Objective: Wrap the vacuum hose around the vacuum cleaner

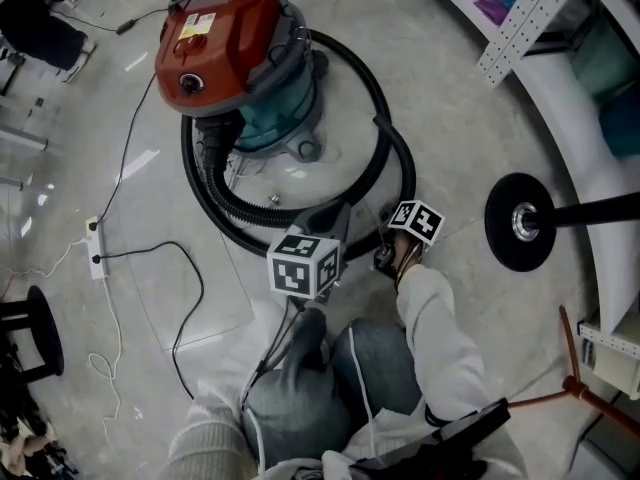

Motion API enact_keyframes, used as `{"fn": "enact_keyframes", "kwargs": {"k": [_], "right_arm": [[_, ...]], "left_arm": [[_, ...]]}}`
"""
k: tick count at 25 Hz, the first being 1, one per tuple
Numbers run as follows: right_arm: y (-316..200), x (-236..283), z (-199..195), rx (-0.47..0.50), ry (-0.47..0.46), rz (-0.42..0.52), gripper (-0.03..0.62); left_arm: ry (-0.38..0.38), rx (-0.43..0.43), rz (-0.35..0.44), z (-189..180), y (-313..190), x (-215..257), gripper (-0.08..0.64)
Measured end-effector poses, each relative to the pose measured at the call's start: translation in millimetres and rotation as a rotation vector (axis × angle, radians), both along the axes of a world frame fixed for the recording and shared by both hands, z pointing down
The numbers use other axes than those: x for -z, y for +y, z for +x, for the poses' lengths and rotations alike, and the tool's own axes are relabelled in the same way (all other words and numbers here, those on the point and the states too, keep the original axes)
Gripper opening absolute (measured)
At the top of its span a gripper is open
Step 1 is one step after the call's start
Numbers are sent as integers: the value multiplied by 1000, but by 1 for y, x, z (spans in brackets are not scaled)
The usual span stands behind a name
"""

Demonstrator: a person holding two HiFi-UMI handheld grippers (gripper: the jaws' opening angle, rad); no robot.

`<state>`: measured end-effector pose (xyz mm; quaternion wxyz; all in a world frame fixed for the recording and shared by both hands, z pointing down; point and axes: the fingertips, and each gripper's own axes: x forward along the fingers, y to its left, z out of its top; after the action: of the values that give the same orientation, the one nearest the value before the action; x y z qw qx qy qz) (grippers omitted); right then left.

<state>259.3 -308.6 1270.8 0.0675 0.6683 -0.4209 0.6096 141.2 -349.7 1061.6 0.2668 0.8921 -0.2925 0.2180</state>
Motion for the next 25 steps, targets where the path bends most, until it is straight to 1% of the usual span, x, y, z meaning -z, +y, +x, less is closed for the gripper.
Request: {"fn": "enact_keyframes", "kwargs": {"k": [5, 7, 9, 10, 11, 14, 16, 19, 21, 24, 25], "right_arm": [[11, -1, 1, -12, -48, -15, 242], [14, -3, 1, 5, -59, -40, 244], [15, -3, 5, 24, -45, -60, 245], [14, 0, 10, 30, -13, -59, 248], [12, 5, 18, 37, 40, -50, 249], [4, 28, 40, 80, 220, 1, 255], [0, 44, 48, 93, 291, 40, 255], [-6, 60, 57, 71, 371, 69, 253], [-12, 77, 55, 83, 408, 90, 253], [-16, 131, 43, 121, 425, 151, 245], [-15, 157, 40, 117, 430, 179, 225]], "left_arm": [[-24, -4, 16, 3, 5, 3, -3], [-33, -5, 14, 3, 8, 3, -3], [-34, -6, 9, 3, 10, 2, -3], [-30, -6, 8, 3, 9, 3, -3], [-24, -4, 9, 3, 8, 5, -3], [-13, 9, 11, 2, 3, 8, -3], [-3, 17, 9, 3, 1, 10, -3], [33, 18, 8, 10, -3, 19, -3], [43, 0, 23, 15, -5, 28, -3], [30, -17, 56, 12, -9, 59, -2], [30, -9, 55, 7, -11, 77, -3]]}}
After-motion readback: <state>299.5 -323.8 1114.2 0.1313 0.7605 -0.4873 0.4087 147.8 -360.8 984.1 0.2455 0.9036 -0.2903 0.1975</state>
